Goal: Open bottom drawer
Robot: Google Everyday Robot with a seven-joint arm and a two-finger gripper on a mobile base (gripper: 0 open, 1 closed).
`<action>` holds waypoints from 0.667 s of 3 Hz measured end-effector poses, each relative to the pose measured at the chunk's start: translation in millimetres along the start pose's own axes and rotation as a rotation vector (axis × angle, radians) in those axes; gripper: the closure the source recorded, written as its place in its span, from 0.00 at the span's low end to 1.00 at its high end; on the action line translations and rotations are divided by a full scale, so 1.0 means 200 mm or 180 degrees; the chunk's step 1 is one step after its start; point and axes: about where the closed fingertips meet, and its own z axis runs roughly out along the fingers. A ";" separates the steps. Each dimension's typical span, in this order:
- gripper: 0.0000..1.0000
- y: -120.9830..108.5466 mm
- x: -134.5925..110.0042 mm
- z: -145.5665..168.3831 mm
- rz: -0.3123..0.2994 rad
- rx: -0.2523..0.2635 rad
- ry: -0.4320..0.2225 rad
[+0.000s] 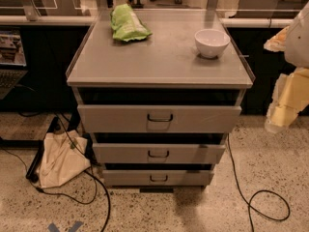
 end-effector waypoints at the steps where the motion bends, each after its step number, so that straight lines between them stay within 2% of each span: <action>1: 0.00 0.00 0.00 0.00 0.0019 0.0033 -0.0027; 2: 0.00 0.06 0.04 0.08 0.0342 0.0044 -0.0269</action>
Offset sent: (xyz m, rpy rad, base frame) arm 0.0135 -0.0085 -0.0522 0.3501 -0.1654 -0.2456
